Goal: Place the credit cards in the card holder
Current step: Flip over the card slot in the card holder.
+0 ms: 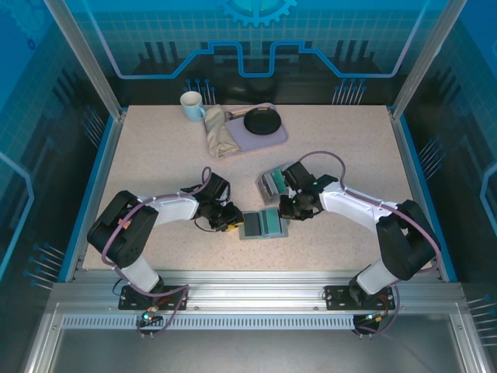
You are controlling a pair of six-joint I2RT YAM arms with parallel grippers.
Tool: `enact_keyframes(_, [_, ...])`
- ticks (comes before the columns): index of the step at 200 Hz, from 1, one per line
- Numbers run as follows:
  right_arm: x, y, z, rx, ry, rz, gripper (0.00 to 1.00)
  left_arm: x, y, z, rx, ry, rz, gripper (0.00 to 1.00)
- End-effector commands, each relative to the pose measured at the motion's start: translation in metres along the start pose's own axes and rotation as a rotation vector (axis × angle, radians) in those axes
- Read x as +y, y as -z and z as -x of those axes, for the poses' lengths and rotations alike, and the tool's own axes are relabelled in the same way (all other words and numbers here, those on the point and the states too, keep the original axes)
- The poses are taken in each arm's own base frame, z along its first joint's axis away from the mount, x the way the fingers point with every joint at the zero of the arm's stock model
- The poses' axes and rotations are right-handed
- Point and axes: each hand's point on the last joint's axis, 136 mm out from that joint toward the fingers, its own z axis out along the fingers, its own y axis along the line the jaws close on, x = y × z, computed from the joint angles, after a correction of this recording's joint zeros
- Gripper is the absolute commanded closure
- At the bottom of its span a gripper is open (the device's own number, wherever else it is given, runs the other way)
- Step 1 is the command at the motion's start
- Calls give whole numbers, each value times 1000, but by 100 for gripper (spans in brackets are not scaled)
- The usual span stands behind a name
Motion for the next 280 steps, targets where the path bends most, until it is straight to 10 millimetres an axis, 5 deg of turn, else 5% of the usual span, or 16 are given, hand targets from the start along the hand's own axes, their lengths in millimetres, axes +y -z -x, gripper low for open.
enact_keyframes(1, [2,10,-1,-2,-14,33,100,2,-15,-8,43,-32,15,74])
enact_keyframes(81, [21,35,6,-33,0,107,100,-1,-14,-7,41,-35,12,75])
enact_keyframes(132, [42,35,5,-18,18,172,100,-3,-14,-6,36,-39,6,76])
enact_keyframes(280, [54,27,4,21,63,160,100,-5,-13,-7,33,-45,2,77])
